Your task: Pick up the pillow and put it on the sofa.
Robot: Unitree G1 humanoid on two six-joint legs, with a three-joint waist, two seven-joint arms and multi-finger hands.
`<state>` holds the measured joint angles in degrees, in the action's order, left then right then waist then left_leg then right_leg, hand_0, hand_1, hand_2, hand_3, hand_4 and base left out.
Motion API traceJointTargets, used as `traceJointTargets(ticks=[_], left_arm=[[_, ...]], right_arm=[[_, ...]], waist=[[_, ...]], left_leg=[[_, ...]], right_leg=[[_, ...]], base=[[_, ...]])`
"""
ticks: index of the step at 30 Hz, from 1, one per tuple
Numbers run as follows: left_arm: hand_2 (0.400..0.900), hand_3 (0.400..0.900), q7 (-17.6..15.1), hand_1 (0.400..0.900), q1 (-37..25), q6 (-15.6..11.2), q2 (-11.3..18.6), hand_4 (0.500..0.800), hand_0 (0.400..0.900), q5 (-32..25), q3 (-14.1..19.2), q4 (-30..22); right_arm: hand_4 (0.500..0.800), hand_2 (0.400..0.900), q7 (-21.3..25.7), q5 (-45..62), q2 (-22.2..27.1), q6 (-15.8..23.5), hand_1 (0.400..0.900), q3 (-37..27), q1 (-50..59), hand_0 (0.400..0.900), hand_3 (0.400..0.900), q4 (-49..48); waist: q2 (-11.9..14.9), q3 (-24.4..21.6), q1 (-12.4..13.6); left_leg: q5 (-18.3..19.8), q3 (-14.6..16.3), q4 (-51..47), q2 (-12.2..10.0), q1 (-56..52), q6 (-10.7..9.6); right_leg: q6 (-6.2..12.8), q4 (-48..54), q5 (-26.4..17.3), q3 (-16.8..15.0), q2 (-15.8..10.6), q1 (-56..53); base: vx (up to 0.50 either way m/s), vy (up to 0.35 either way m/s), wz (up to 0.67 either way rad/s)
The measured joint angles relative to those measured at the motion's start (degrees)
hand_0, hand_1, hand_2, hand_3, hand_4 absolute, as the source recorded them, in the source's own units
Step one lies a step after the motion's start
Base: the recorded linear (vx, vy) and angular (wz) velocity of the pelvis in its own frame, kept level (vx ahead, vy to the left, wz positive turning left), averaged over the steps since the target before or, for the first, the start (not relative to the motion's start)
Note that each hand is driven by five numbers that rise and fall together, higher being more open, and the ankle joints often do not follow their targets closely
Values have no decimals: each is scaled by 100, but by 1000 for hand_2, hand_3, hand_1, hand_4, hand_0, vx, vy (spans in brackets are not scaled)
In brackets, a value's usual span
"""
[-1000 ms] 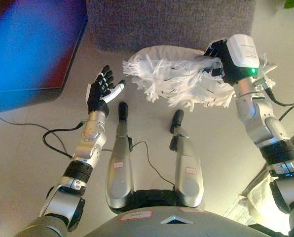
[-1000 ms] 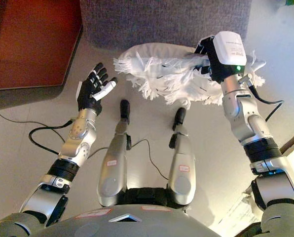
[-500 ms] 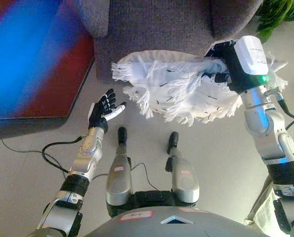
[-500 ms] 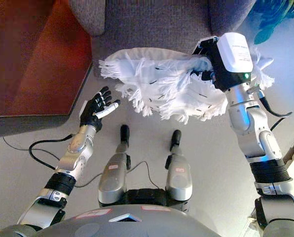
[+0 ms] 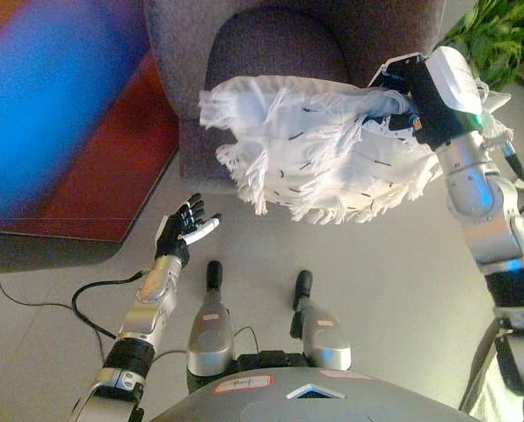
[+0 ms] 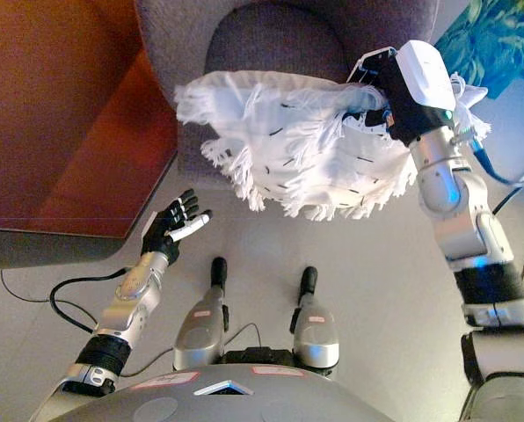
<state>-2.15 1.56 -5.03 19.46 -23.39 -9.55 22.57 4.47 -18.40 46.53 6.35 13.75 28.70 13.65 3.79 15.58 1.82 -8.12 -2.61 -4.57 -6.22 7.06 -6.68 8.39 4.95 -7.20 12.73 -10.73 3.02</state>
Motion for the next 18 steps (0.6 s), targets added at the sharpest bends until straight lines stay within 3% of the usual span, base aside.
traceJointTargets(ticks=[8,9,14,18], left_arm=[[900,900,67,900,133,-7,173,800,900,-486,-71,-48],[900,900,76,900,122,-8,216,800,900,-599,-132,-55],[900,900,249,900,-60,-13,376,800,900,-903,-448,-82],[900,900,292,900,-188,-18,432,800,900,-907,-527,-100]], right_arm=[[500,400,70,749,-70,-162,400,1868,2814,400,400,3616],[800,900,72,840,-119,-204,900,2016,3104,900,900,4045],[800,900,86,1124,-220,-303,900,2188,4012,900,900,5916],[800,900,237,1212,-63,-462,900,1954,4179,900,900,6285]], waist=[[1,-168,478],[2,-169,516],[-82,-215,904],[-148,-252,1091]], left_leg=[[-98,-298,3,27,344,-7],[-110,-345,4,30,399,-9],[-214,-678,9,74,750,-26],[-272,-956,10,147,927,-34]], right_leg=[[-2,6,6,280,0,154],[1,7,11,322,1,177],[9,8,43,651,3,310],[33,10,90,895,-16,318]], base=[[14,-17,22],[32,-26,32],[51,-30,43],[84,10,23]])
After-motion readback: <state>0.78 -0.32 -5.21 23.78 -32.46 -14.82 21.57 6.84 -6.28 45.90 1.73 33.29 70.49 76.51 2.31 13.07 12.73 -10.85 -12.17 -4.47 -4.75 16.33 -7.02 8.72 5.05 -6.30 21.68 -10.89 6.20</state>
